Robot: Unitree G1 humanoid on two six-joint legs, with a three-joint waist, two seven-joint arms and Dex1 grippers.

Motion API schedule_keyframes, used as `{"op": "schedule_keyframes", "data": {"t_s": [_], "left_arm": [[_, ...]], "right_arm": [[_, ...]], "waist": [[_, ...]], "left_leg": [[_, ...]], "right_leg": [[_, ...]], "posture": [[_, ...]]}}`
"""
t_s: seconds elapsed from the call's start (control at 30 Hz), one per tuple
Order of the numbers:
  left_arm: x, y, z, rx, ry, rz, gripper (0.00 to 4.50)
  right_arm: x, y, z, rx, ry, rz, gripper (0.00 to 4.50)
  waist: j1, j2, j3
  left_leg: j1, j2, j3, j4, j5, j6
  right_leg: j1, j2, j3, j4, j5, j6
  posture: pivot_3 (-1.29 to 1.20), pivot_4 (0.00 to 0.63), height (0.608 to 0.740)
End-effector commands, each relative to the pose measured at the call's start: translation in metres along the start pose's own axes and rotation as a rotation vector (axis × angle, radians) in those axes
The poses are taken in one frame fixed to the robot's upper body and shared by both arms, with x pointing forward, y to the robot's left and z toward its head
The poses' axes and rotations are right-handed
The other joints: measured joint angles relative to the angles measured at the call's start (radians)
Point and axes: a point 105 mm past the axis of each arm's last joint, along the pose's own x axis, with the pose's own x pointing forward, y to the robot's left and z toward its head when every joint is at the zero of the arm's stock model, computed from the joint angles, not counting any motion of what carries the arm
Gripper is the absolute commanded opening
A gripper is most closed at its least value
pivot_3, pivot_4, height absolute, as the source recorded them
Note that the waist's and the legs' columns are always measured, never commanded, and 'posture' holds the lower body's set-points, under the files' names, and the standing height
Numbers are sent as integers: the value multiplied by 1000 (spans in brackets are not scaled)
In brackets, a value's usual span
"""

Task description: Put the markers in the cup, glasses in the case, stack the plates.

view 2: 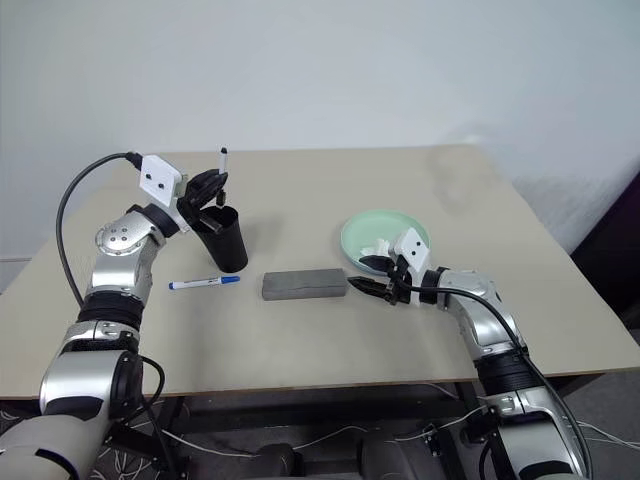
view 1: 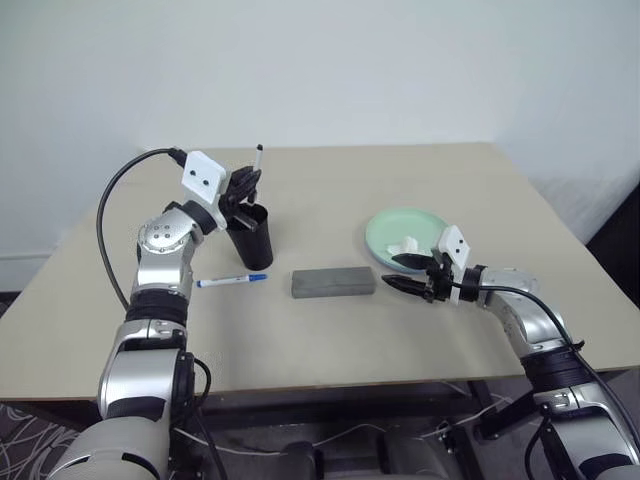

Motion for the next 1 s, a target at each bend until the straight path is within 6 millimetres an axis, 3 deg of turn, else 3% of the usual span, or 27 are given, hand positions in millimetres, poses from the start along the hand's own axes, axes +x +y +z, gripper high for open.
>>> {"op": "schedule_keyframes", "data": {"t_s": [0.03,0.87,1.0], "left_arm": [[4,13,16,26,-52,55,53],[-12,8,-11,-116,-24,177,53],[-13,6,-14,-133,-18,178,1130]], "right_arm": [[-2,-1,15,-43,-45,-15,2654],[0,-3,16,-41,-56,-31,2654],[1,-3,16,-42,-55,-28,2654]], "waist": [[0,0,0],[0,-1,0],[0,-1,0]], "left_leg": [[0,0,0,0,0,0],[0,0,0,-2,0,0],[0,0,0,-2,0,0]], "right_leg": [[0,0,0,0,0,0],[0,0,0,-1,0,0],[0,0,0,-1,0,0]], "posture": [[0,0,737],[0,0,737],[0,0,737]]}}
